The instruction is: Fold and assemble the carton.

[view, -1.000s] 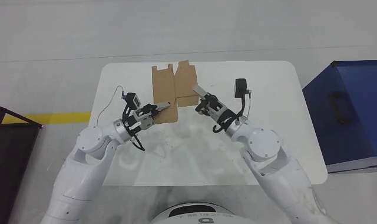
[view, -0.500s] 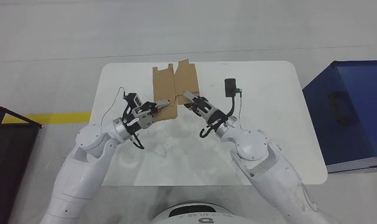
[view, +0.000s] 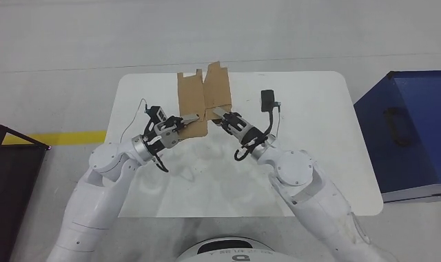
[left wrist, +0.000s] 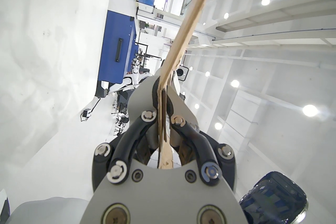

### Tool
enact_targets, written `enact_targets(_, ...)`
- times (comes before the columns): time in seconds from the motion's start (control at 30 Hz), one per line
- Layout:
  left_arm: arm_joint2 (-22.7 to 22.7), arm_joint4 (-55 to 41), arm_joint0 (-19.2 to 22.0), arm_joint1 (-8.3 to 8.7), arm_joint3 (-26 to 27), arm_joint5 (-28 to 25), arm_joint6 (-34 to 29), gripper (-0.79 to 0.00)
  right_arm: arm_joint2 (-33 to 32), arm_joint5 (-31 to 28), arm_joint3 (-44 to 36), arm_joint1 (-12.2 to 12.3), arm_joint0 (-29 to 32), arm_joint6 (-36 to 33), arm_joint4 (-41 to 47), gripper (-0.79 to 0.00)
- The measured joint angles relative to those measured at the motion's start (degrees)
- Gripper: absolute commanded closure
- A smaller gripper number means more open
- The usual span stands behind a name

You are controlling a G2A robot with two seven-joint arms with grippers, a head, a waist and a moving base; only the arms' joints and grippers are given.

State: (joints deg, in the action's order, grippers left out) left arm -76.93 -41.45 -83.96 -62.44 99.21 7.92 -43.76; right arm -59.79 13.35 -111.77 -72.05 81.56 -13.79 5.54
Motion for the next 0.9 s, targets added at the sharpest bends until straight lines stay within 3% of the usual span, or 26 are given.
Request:
enact_targets(0.17, -2.96, -0.77, -1.21, 0.15, -3.54, -8.70, -3.04, -0.785, -2.51, -0.49, 0.19, -0.03, -0.43, -3.34, 6.66, 0.000)
enact_targets(0.37, -3.72, -3.49, -0.88, -0.14, -5.71, -12.72, -2.95, -0.785, -3.05, 1.24, 0.54, 0.14, -1.58, -7.23, 7.39, 0.000)
enact_targets(0.73, -1.14, 3.64, 1.25, -0.49, -4.49, -12.33, 1.44, -0.785, 6.33, 15.19, 4.66, 0.28, -9.38, -12.45, -13.76, 0.000)
enact_targets(0.9, -1.40, 3.86, 0.87, -0.50, -3.97, -12.63, 1.39, -0.785, 7.87, 17.15, 5.14, 0.17, -10.31, -13.04, -17.43, 0.000)
